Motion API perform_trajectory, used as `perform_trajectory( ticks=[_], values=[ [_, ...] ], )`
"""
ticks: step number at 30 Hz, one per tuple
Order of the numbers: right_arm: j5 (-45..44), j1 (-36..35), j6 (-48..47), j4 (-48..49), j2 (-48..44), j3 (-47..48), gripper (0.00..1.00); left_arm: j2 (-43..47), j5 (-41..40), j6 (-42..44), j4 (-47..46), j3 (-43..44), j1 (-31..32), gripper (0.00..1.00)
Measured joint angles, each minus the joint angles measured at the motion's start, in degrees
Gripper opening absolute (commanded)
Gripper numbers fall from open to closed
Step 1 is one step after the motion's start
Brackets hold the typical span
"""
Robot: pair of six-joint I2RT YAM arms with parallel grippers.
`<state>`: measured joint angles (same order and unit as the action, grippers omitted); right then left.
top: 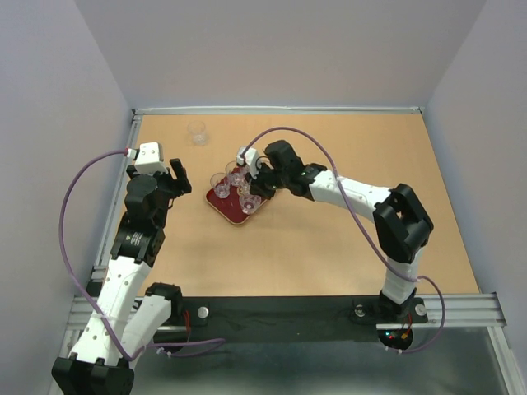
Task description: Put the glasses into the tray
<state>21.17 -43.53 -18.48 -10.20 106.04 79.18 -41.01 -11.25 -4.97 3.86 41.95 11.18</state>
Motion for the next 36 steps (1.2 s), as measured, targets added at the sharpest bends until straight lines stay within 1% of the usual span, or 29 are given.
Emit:
perform_trajectory(
  ticks=[6, 16, 25, 30, 31, 32, 33, 35, 36],
  values=[
    [-3.7, -0.5, 0.2, 0.2, 3.2, 3.4, 0.01, 0.1, 0.0, 0.0, 0.0, 0.0, 0.0, 0.81],
    [-7.7, -2.0, 0.2, 0.1, 6.1, 4.7, 0.03, 0.4, 0.0, 0.0, -0.2, 0.0, 0.0, 0.81],
    [-9.7, -2.3, 0.2, 0.2, 6.4, 4.9, 0.09, 0.4, 0.0, 0.0, -0.2, 0.0, 0.0, 0.81],
    [-10.3, -2.3, 0.3, 0.1, 7.6, 5.2, 0.14, 0.4, 0.0, 0.0, -0.2, 0.0, 0.0, 0.81],
    [-10.3, -2.3, 0.3, 0.2, 7.8, 5.2, 0.2, 0.4, 0.0, 0.0, -0.2, 0.0, 0.0, 0.81],
    [-10.3, -2.3, 0.3, 0.2, 7.9, 5.2, 0.2, 0.4, 0.0, 0.0, -0.2, 0.0, 0.0, 0.81],
    [-10.3, -2.3, 0.4, 0.2, 7.9, 5.2, 0.23, 0.4, 0.0, 0.0, -0.2, 0.0, 0.0, 0.81],
    [-10.4, -2.3, 0.3, 0.2, 7.9, 5.2, 0.26, 0.5, 0.0, 0.0, -0.2, 0.0, 0.0, 0.81],
    [-10.6, -2.3, 0.4, 0.2, 7.9, 5.2, 0.32, 0.5, 0.0, 0.0, -0.2, 0.0, 0.0, 0.81]
  ],
)
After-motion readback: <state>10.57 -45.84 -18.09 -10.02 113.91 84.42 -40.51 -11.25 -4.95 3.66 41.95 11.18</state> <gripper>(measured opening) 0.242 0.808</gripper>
